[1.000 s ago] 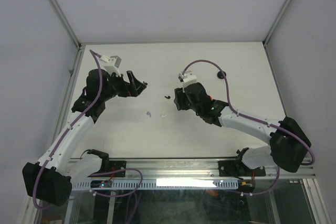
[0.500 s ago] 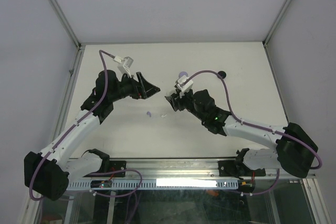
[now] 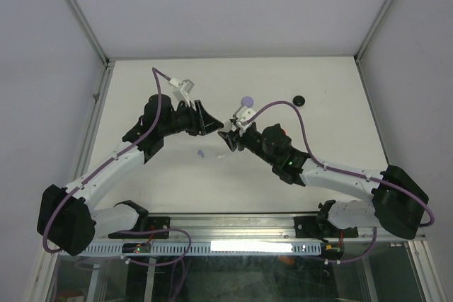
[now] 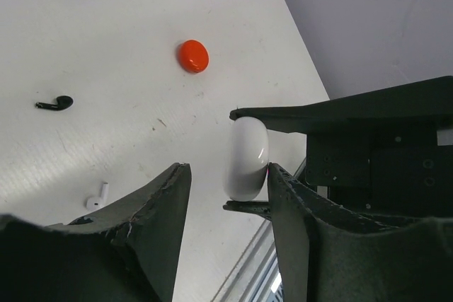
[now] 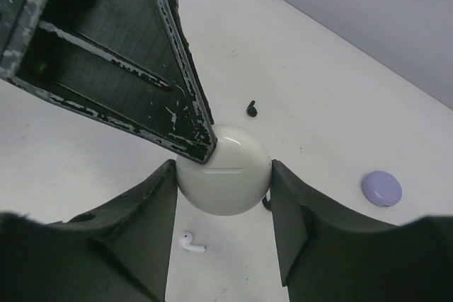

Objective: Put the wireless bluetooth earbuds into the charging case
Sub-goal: Pick up the charging case at the center of the board.

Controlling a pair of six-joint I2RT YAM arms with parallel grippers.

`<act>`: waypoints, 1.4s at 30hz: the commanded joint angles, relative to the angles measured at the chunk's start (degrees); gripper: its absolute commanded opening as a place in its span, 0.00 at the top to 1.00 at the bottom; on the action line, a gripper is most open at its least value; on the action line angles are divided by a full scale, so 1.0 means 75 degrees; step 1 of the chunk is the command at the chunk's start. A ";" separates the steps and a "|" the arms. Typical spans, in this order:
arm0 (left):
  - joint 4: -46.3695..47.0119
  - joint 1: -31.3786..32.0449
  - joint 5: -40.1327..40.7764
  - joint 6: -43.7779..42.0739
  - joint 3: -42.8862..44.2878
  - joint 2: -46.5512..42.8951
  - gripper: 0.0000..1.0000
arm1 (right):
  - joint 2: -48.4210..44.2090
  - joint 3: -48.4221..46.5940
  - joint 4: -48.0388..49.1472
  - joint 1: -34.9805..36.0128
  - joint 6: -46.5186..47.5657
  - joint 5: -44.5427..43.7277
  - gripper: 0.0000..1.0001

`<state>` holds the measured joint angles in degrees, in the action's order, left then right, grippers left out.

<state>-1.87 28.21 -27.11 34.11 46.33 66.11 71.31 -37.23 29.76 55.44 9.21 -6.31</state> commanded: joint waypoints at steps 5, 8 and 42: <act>0.0922 0.0138 -0.0553 0.0116 0.0030 0.0237 0.58 | -0.0093 -0.0058 0.0805 0.0065 0.0166 0.0337 0.65; 0.1041 0.0153 -0.0687 0.0079 0.0008 0.0239 0.63 | -0.0086 -0.0057 0.0819 0.0073 0.0143 0.0462 0.64; -0.2265 0.0176 -0.3019 -0.5526 0.2538 -0.0125 1.00 | -0.1235 -0.1116 -0.1852 -0.2132 0.0264 0.0760 0.40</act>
<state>-18.13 28.93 -45.21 -0.40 62.48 64.62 60.51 -42.48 11.73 39.46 10.66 -0.78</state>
